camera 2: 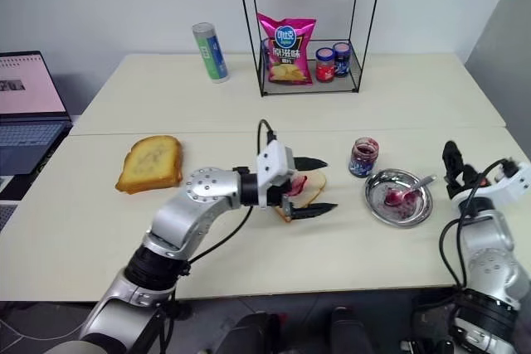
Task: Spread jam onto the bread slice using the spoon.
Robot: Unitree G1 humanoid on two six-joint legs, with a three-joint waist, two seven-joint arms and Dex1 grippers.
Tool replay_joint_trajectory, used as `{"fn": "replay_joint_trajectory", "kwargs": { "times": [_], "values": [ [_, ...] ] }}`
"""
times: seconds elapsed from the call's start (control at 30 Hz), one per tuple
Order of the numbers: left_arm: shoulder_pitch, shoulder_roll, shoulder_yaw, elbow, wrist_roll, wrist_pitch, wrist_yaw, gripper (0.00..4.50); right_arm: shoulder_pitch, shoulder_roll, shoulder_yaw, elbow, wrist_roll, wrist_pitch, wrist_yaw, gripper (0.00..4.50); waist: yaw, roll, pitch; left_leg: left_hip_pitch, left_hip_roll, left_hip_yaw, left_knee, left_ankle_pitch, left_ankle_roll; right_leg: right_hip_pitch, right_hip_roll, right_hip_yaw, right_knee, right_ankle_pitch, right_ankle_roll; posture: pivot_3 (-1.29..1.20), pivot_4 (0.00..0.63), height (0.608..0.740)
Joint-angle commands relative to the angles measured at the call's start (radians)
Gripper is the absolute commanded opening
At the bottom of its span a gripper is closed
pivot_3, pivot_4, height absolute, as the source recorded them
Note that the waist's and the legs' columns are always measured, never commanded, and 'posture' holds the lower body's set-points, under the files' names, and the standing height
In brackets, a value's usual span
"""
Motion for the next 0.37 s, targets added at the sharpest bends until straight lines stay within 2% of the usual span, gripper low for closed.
{"fn": "replay_joint_trajectory", "kwargs": {
  "times": [0.03, 0.13, 0.2, 0.37],
  "values": [
    [0.057, 0.111, 0.141, -0.086, -0.071, 0.099, -0.011, 4.50, -0.009, -0.171, 0.176, -0.199, 0.069, 0.196, 0.189, 4.47, -0.004, -0.001, 0.000, 0.000, 0.001, -0.002, 0.000, 0.000, 0.000, 0.001, 0.000, -0.001, -0.001, 0.000, 0.000, 0.00, 0.150, 0.740],
    [0.139, 0.236, 0.240, -0.129, -0.095, 0.159, -0.030, 4.50, 0.028, -0.350, 0.299, -0.307, 0.072, 0.287, 0.389, 4.47, -0.007, -0.001, 0.000, 0.001, 0.002, -0.005, -0.001, 0.000, 0.000, 0.002, 0.001, -0.003, -0.001, -0.002, -0.003, 0.00, 0.150, 0.740],
    [0.188, 0.297, 0.306, -0.149, -0.131, 0.203, -0.040, 4.50, 0.057, -0.447, 0.336, -0.354, 0.089, 0.324, 0.500, 4.47, -0.004, -0.001, 0.000, 0.000, 0.002, -0.006, -0.001, 0.000, 0.000, 0.001, 0.001, -0.005, -0.001, -0.003, -0.004, 0.00, 0.150, 0.740],
    [0.316, 0.406, 0.415, -0.201, -0.184, 0.252, -0.071, 4.50, 0.100, -0.539, 0.385, -0.380, 0.067, 0.329, 0.646, 4.47, 0.016, -0.004, 0.001, -0.002, 0.000, -0.007, 0.000, 0.000, 0.000, 0.002, -0.001, -0.006, -0.004, -0.002, -0.003, 0.00, 0.150, 0.740]
  ]
}}
